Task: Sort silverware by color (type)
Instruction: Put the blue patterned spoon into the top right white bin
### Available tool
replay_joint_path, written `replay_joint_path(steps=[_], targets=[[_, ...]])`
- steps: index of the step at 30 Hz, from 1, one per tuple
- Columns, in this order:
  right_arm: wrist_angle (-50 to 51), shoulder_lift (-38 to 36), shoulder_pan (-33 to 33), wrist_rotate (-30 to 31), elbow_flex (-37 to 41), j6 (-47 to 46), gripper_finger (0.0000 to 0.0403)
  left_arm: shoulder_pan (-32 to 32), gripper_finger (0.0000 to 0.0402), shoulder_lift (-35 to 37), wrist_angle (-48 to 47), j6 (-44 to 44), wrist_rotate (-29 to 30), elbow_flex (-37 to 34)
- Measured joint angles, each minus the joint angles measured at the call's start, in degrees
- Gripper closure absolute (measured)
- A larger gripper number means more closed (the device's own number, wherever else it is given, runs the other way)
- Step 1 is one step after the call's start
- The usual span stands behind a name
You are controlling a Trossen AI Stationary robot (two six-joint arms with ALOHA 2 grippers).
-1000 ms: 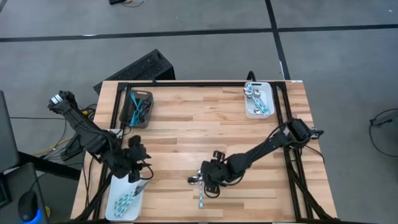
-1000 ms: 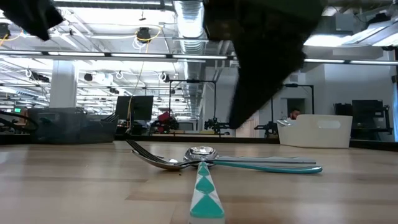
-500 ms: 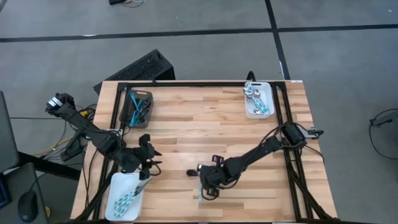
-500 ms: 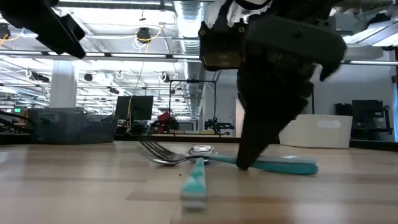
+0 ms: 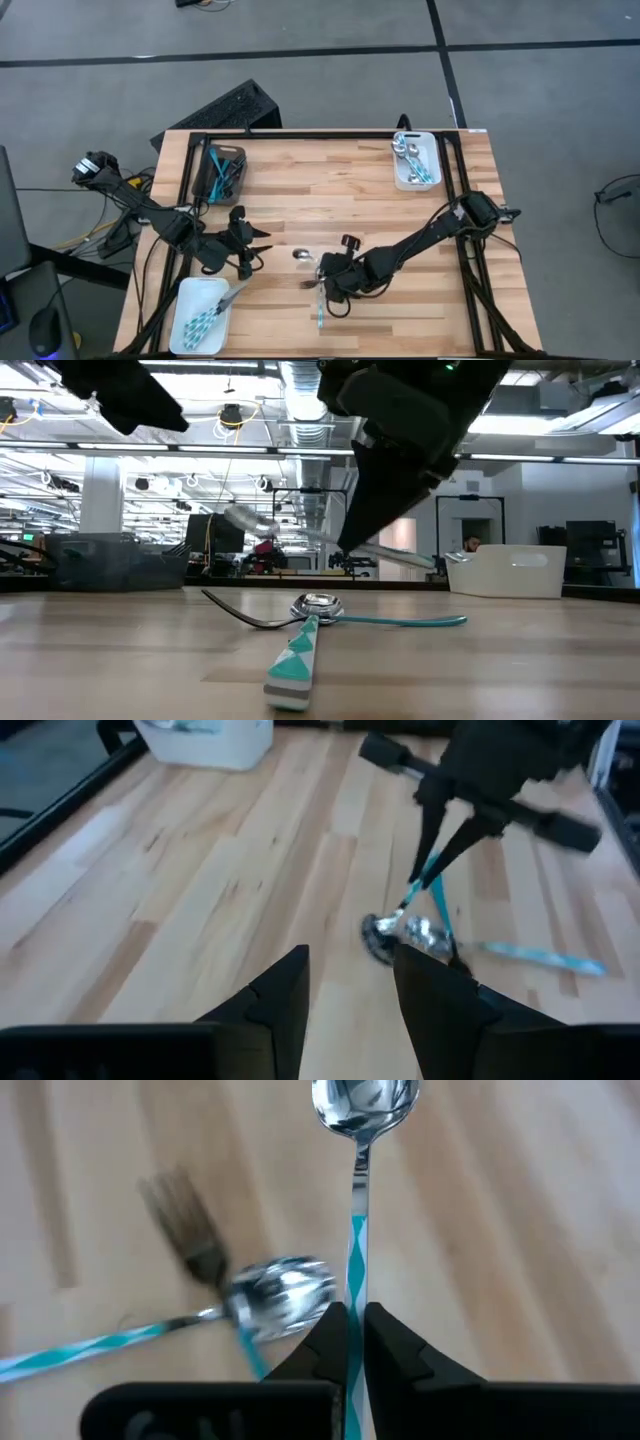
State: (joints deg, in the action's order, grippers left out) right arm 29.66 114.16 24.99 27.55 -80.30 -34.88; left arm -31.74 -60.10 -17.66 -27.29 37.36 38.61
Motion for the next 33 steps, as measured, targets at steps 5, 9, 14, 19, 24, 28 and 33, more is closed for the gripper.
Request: replay_joint_path(steps=[5, 9, 14, 19, 24, 28, 33], targets=[[-1.2, -0.14, 0.11, 14.29, 0.01, -5.77, 0.0364, 1.62, 0.0268, 0.0, 9.62, 1.18, 1.21, -4.3], [-4.7, -0.26, -0.09, 29.43, -0.01, -11.43, 0.0364, 3.33, 0.0268, -0.02, 19.23, -0.33, 9.25, -9.24], [-2.26, -0.58, -0.97, 35.73, -0.06, -11.2, 0.0364, 6.62, 0.0268, 0.0, 22.96, -0.82, 9.65, -11.91], [19.75, -5.96, -5.21, 35.17, -0.19, -21.85, 0.0364, 8.87, 0.0268, -0.02, 21.68, -0.36, 2.05, -12.59], [43.53, -12.37, -11.53, 35.28, 0.8, -30.47, 0.0364, 9.3, 0.0268, -0.02, 20.37, -0.36, 1.38, -12.61], [46.22, -18.92, -19.74, 35.61, 7.24, -27.18, 0.0364, 9.3, 0.0268, -0.02, 19.71, -0.35, 3.01, -12.61], [36.81, -26.74, -29.45, 35.75, 20.08, -15.59, 0.0363, 9.3, 0.0268, -0.02, 17.92, -1.09, 3.31, -12.61]])
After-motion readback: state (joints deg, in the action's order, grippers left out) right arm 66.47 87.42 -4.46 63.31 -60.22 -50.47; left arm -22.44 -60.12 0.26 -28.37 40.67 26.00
